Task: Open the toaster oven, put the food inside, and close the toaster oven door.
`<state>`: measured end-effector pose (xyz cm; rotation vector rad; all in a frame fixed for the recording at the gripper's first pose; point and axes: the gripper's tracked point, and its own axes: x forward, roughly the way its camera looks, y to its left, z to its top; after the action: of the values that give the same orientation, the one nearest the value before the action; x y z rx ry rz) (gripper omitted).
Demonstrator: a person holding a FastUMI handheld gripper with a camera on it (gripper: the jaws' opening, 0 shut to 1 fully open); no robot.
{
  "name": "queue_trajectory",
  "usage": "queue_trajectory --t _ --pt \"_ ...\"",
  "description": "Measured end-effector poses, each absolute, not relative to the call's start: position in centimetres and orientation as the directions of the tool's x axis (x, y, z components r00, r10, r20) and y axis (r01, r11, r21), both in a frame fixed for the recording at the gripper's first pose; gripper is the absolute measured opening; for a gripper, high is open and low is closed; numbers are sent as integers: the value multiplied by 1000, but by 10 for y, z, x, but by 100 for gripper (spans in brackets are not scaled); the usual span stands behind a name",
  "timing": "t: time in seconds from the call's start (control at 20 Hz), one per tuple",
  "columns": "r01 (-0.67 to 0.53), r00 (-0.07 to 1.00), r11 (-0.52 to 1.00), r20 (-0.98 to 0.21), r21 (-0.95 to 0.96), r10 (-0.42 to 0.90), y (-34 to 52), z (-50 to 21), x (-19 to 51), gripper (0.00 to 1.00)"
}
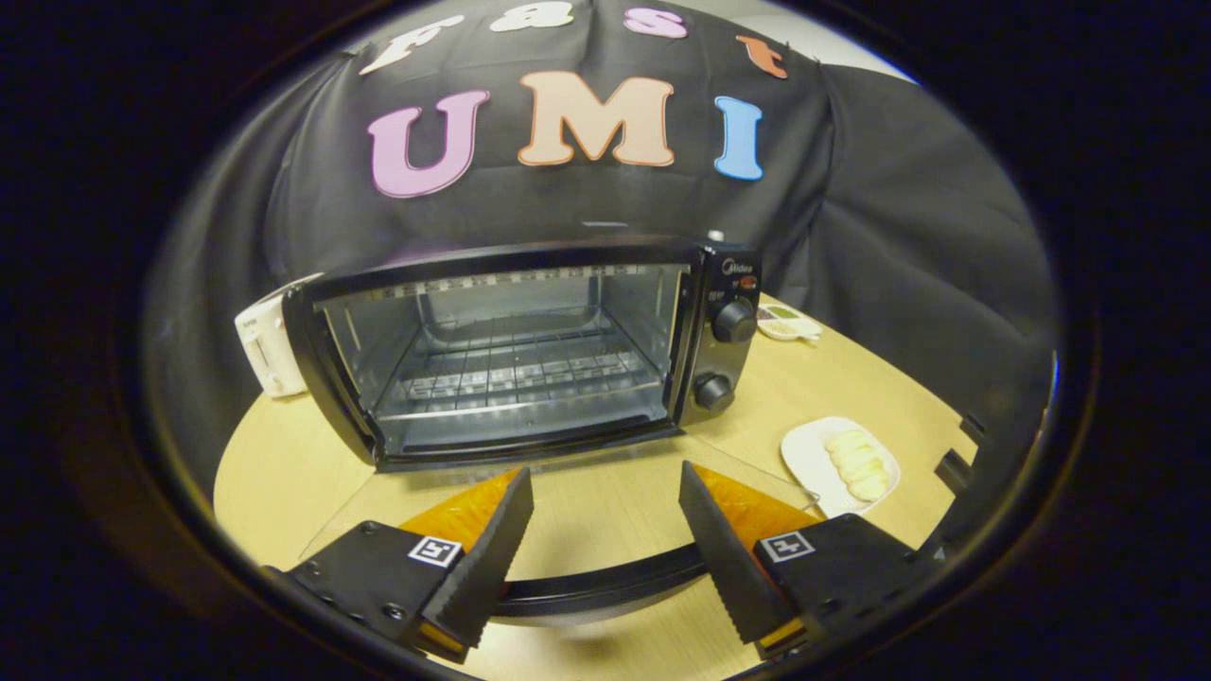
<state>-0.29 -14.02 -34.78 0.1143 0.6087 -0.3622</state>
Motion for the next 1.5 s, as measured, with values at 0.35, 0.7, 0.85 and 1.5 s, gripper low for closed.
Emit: queue_trajectory --t 0.35,0.7,0.85,1.5 --pt "378 730 925 -624 30 -279 -141 -373 -4 99" --pt "382 719 924 -638 30 -277 -141 -381 -1 99" --pt "385 715 922 -646 45 -267 -141 -381 -1 99" --pt "668 601 744 -608 26 -519 -277 -345 -66 98"
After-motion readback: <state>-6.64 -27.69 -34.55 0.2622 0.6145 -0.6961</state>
